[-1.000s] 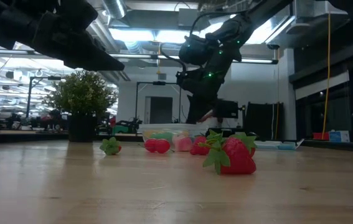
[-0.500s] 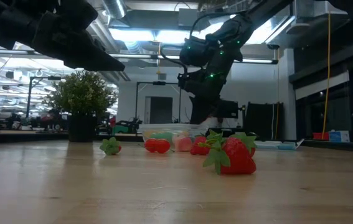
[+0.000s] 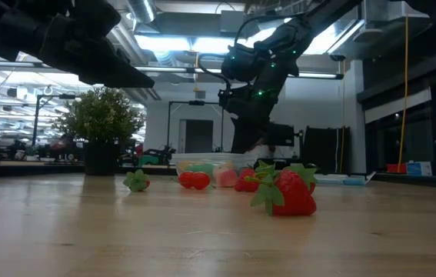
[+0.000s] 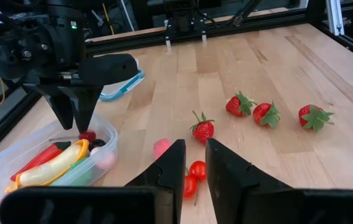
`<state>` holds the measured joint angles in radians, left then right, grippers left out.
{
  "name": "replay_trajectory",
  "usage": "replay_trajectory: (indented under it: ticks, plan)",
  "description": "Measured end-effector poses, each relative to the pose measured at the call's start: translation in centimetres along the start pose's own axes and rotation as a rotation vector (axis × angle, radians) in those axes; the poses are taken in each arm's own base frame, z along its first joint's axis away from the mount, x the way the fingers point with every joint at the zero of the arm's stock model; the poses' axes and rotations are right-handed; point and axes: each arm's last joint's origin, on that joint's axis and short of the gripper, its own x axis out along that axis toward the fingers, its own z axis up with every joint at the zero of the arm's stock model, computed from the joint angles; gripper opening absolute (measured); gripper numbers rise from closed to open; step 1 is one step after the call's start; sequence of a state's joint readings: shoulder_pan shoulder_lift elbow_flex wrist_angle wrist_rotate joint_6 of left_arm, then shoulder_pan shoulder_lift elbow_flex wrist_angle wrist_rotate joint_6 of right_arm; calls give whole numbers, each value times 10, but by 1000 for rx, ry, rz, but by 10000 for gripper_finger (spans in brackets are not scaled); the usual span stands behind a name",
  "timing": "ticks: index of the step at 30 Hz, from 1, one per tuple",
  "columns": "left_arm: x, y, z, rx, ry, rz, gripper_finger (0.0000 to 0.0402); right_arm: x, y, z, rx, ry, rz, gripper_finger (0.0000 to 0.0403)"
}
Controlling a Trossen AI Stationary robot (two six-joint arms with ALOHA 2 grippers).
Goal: Pick and placing Produce into tupperware
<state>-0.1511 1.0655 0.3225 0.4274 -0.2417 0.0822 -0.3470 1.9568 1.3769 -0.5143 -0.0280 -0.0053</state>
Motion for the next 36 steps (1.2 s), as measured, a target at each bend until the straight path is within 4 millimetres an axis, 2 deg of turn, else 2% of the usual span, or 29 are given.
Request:
replay_trajectory:
  ticks: [8, 18, 22, 27, 29, 36]
  plan:
    - [0, 0, 0, 0, 0, 0, 40, 0, 0, 1, -25, -7, -8, 151]
    - [0, -1, 0, 2, -2, -27, 19, -4, 1, -2, 76, 26, 36, 151]
    - [0, -1, 0, 2, -2, -27, 11, -15, 14, 0, 19, -7, 75, 151]
    - [0, -1, 1, -1, -13, -26, 2, -45, 36, 5, -60, -224, 121, 151]
    - [0, -1, 1, -1, -14, -26, 1, -54, 42, -2, -80, -288, 132, 151]
    - [0, -1, 3, -13, -34, -25, 14, -85, 65, -50, -104, -431, 162, 152]
